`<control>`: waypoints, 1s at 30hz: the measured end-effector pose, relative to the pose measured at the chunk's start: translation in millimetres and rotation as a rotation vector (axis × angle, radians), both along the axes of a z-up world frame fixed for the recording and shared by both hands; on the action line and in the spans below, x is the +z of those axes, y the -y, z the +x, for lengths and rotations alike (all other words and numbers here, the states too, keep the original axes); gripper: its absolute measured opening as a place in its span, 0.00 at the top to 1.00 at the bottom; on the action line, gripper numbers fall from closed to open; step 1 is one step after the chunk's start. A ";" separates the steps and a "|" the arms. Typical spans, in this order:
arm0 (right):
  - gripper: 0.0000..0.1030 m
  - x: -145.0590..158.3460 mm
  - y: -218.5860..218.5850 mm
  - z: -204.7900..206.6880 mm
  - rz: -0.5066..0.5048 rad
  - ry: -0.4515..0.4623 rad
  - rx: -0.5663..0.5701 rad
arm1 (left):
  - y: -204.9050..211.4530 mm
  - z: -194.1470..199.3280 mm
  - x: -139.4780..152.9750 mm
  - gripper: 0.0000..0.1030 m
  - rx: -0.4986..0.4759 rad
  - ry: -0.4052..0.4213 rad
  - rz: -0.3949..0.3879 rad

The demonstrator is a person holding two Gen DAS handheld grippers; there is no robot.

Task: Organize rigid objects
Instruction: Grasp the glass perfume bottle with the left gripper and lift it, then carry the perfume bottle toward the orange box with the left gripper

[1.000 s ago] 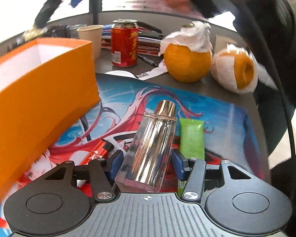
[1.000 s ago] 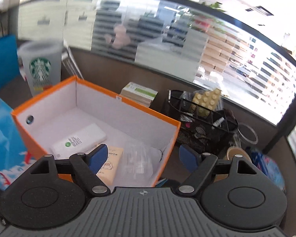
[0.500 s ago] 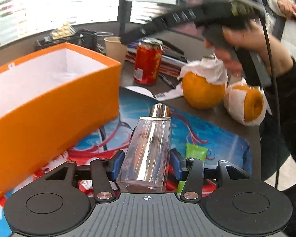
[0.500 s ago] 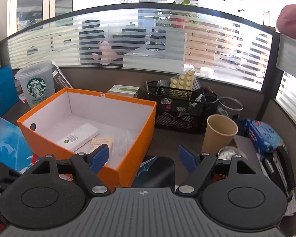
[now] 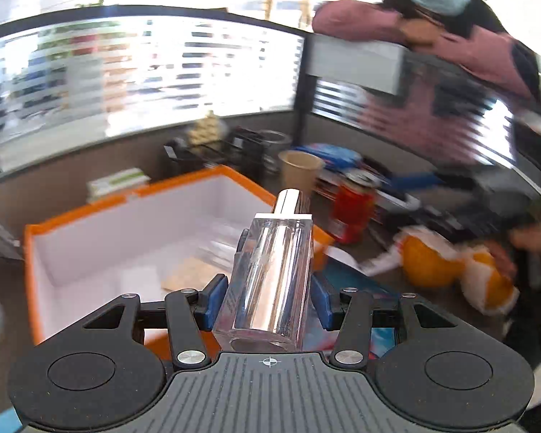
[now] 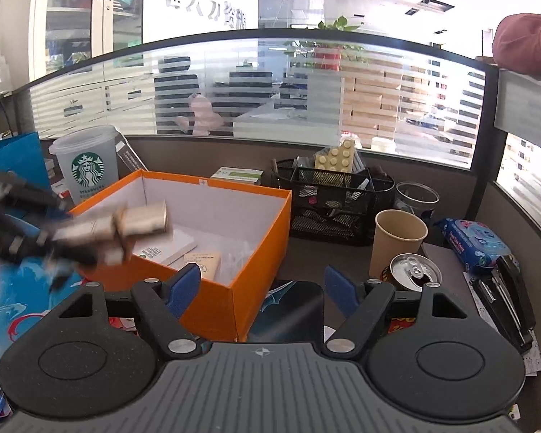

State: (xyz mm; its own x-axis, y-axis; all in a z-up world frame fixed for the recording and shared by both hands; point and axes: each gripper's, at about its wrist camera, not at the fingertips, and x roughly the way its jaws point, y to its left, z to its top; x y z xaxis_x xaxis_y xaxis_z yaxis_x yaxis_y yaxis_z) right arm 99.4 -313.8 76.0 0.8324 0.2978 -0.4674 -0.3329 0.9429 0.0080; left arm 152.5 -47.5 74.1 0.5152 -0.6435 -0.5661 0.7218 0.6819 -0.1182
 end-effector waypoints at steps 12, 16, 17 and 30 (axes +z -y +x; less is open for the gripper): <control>0.28 -7.7 -8.3 -27.0 -0.004 -0.001 0.067 | -12.5 52.9 -2.6 0.54 0.116 -0.079 -0.038; 0.28 -20.9 -17.9 -30.4 0.026 -0.064 0.138 | -14.7 42.3 -10.1 0.54 0.102 -0.101 -0.048; 0.28 -27.1 -23.9 -29.1 0.040 -0.088 0.168 | -14.7 38.1 -12.9 0.54 0.102 -0.113 -0.051; 0.43 -106.5 -109.7 13.7 0.374 -0.301 0.322 | -5.2 -4.1 -32.6 0.54 0.039 -0.175 -0.125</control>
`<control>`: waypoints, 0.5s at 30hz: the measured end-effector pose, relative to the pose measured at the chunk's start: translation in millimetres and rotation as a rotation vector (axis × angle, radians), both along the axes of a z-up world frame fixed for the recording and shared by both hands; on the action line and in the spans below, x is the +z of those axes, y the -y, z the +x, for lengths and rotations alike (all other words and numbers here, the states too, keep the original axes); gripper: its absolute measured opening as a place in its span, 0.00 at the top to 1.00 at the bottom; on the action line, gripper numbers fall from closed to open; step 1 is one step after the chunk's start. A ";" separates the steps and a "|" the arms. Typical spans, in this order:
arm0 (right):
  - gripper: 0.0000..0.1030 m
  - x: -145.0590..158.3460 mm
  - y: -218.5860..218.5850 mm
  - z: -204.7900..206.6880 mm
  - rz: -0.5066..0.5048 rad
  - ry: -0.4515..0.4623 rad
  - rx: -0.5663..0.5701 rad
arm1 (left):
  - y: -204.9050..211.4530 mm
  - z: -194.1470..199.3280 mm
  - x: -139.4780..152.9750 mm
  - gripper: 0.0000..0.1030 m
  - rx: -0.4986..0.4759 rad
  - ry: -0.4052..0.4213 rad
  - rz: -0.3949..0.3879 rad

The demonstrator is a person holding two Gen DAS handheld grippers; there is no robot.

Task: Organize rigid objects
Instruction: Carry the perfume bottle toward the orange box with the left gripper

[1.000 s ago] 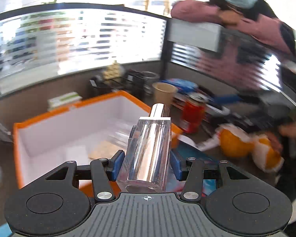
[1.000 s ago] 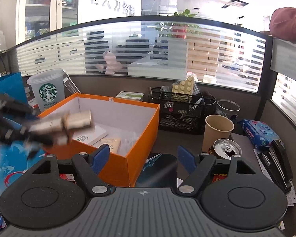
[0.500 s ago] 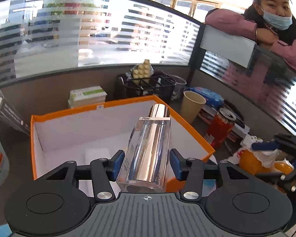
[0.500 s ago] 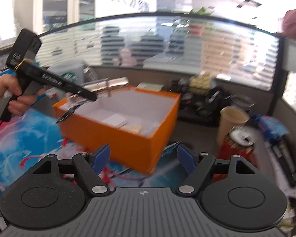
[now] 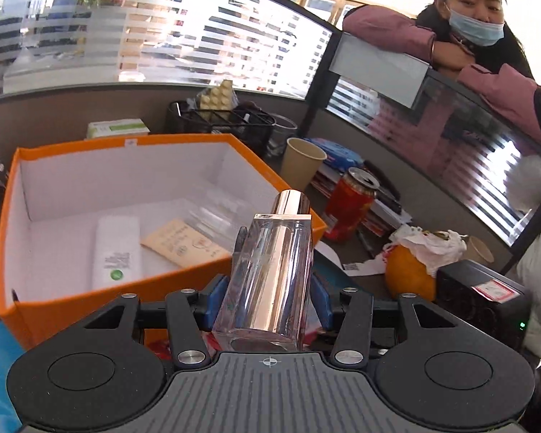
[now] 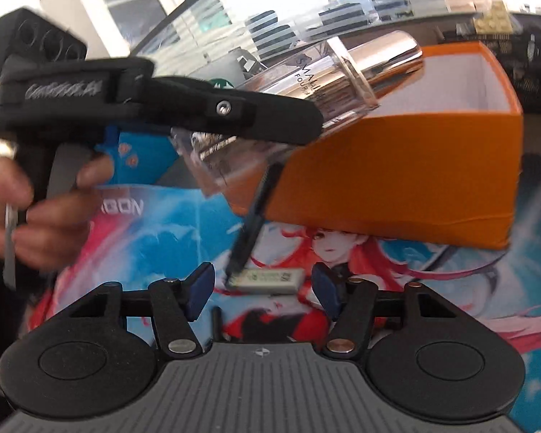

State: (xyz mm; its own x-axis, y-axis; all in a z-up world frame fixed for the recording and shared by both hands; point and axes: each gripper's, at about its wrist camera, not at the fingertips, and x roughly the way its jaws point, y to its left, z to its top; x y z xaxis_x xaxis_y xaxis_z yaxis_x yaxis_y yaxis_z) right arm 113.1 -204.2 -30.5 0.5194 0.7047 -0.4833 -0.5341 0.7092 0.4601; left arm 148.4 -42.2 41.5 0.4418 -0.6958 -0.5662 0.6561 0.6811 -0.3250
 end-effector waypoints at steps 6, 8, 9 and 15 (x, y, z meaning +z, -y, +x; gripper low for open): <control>0.87 -5.1 -2.9 7.8 0.063 -0.012 -0.046 | -1.4 -1.4 -2.0 0.54 -0.004 -0.014 -0.016; 0.89 -6.6 -1.4 9.7 0.053 -0.037 -0.048 | -2.6 -0.3 -3.6 0.54 -0.001 -0.022 -0.015; 0.89 -6.3 0.2 8.7 0.040 -0.033 -0.045 | -4.0 0.8 -4.5 0.54 0.001 -0.033 -0.021; 0.90 -10.5 13.0 7.4 0.091 -0.101 -0.015 | -8.8 6.1 -7.0 0.54 0.005 -0.066 -0.051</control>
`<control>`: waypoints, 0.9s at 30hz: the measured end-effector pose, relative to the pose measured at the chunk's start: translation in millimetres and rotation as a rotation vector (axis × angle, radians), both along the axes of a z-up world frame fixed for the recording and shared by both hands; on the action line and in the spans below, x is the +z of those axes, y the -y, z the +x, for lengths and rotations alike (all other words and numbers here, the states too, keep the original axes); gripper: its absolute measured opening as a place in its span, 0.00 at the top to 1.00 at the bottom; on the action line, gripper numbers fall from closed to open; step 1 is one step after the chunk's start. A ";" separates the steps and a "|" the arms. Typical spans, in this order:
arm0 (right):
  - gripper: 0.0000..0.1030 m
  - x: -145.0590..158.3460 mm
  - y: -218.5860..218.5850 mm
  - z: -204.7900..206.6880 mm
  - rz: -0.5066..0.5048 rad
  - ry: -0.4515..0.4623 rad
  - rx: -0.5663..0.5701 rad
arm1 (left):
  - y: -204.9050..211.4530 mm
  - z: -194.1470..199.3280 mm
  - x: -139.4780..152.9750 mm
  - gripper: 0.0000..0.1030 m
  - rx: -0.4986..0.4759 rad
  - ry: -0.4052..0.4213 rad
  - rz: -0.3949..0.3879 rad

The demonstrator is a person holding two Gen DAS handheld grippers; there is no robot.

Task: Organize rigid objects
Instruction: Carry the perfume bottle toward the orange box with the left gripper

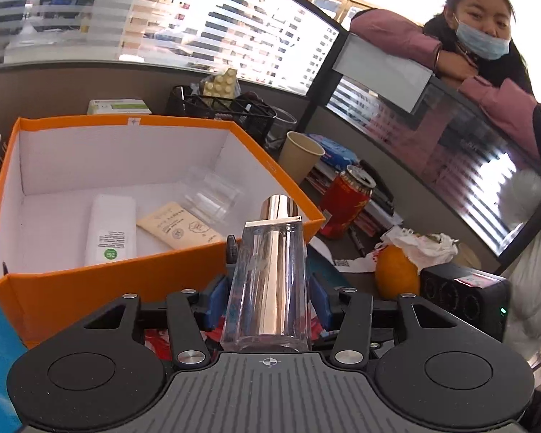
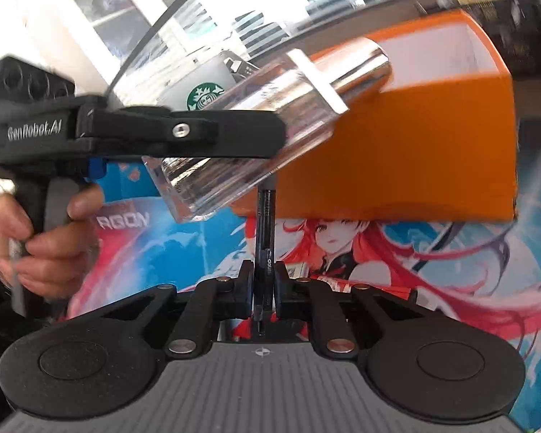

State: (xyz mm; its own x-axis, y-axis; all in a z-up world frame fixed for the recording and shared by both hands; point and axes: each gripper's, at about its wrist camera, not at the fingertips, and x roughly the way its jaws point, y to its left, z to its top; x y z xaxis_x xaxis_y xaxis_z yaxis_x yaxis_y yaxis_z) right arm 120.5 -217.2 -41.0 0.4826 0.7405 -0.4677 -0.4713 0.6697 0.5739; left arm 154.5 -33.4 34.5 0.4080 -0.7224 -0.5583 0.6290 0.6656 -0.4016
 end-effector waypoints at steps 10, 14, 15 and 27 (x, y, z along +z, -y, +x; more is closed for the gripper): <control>0.89 -17.3 10.5 -1.3 0.084 -0.118 0.056 | 7.2 -0.4 -14.5 0.54 -0.004 -0.048 -0.008; 0.89 -27.0 10.9 -8.7 0.052 -0.191 0.084 | 4.9 -11.2 -31.7 0.54 -0.009 -0.078 0.023; 0.88 -30.8 8.8 -11.1 0.037 -0.209 0.092 | 4.4 -13.0 -35.9 0.54 -0.008 -0.087 0.035; 0.88 -30.2 -2.1 -24.7 0.034 -0.229 0.119 | 0.4 -5.0 -43.4 0.54 0.044 -0.092 0.018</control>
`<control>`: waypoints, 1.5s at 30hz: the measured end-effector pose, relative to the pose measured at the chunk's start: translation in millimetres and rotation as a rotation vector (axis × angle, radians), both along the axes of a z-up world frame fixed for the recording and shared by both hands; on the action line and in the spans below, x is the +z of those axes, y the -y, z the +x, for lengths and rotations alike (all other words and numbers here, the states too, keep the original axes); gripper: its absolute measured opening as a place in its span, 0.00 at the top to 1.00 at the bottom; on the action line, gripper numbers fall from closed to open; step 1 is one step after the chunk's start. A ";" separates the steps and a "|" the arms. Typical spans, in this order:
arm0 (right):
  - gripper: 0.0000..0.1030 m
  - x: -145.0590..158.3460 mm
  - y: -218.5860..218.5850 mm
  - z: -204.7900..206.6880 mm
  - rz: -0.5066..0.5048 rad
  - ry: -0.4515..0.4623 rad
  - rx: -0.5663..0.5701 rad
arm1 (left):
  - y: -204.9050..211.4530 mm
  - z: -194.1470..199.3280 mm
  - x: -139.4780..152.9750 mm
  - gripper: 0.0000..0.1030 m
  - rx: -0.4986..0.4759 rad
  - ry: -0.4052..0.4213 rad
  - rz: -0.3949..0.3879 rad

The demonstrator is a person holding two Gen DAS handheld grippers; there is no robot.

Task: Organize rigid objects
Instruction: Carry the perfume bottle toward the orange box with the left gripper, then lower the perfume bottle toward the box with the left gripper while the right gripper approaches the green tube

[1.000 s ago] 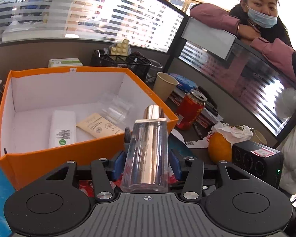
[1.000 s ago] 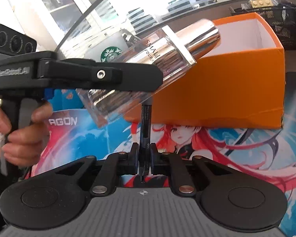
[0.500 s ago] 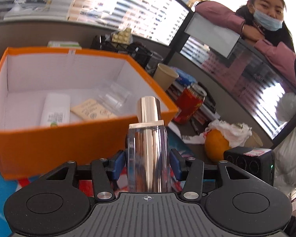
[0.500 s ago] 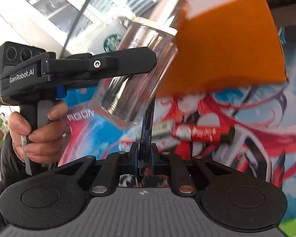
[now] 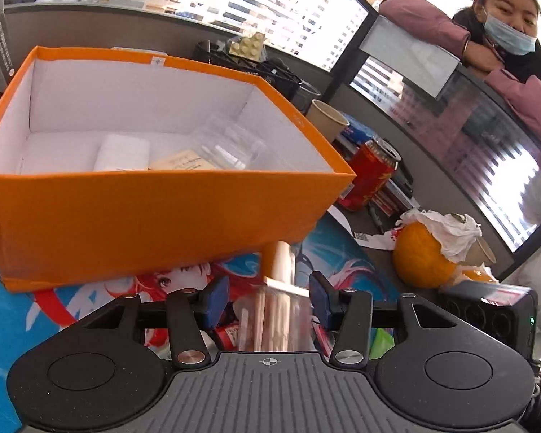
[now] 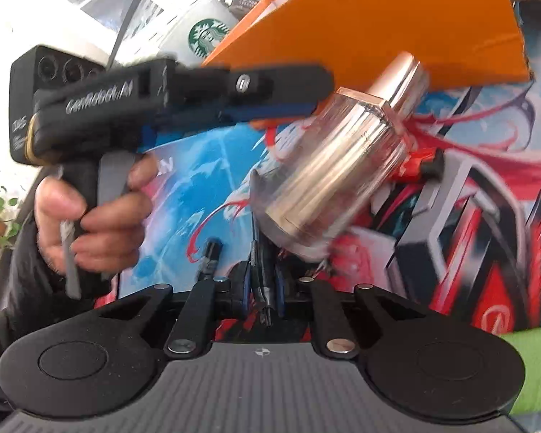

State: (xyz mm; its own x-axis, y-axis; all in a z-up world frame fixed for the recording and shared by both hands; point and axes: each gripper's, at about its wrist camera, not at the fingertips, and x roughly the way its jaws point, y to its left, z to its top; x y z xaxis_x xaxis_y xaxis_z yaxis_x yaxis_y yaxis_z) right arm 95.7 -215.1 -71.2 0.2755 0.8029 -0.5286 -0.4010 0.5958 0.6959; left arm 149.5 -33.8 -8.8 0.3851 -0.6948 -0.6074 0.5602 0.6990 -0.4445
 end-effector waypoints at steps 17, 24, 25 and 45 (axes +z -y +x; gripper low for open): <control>0.49 53.1 30.4 -58.4 -0.139 0.290 0.075 | 34.2 -68.4 10.6 0.29 -0.073 0.367 0.330; 0.40 73.7 77.9 -65.6 -0.160 0.367 -0.064 | 51.8 -78.4 -12.8 0.30 -0.084 0.355 0.395; 0.40 72.8 82.1 -64.7 -0.154 0.365 -0.081 | 52.5 -77.1 -16.4 0.35 -0.086 0.337 0.394; 0.40 53.8 104.6 -48.1 -0.095 0.308 -0.129 | 38.1 -71.0 29.4 0.66 -0.085 0.360 0.316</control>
